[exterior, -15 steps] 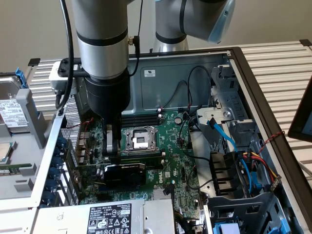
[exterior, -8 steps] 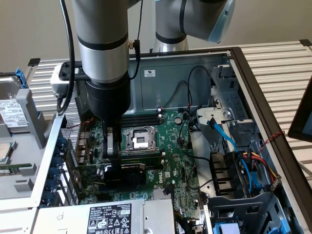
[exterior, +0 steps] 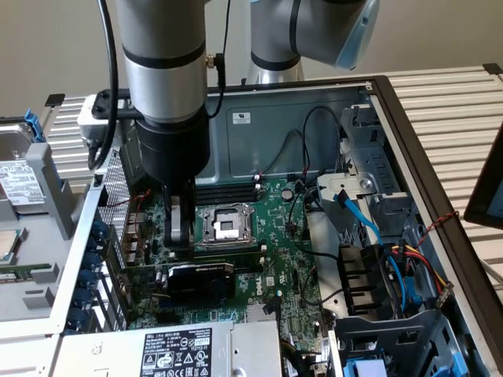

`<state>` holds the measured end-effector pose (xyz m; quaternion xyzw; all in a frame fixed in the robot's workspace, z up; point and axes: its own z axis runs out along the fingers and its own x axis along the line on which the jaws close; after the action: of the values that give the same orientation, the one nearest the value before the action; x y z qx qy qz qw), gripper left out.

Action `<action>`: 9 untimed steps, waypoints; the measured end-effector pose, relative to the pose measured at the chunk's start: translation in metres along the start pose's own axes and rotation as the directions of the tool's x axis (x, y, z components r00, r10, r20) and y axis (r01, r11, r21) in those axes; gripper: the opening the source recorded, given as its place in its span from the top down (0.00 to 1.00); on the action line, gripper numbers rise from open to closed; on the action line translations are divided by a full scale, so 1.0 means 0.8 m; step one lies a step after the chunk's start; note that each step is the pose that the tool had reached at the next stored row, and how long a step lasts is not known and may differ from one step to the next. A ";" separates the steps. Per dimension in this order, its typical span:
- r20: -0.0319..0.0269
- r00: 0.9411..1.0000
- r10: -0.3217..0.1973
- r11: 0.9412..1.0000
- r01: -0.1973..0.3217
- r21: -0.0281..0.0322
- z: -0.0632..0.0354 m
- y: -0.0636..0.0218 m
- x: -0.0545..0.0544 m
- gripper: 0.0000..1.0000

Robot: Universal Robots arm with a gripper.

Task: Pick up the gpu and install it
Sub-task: 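Press down on the gpu until it lock into place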

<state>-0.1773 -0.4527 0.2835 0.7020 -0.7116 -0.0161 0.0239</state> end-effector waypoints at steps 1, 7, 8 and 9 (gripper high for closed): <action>0.000 1.000 0.000 1.000 0.000 0.000 -0.006 0.001 0.000 0.89; 0.000 1.000 0.000 1.000 0.000 -0.010 -0.014 0.005 0.000 0.89; 0.000 1.000 0.000 1.000 0.000 -0.010 -0.014 0.005 0.000 0.89; 0.000 1.000 0.000 1.000 0.000 -0.010 -0.014 0.005 0.000 0.89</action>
<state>-0.1805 -0.4527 0.2952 0.7019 -0.7115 -0.0195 0.0274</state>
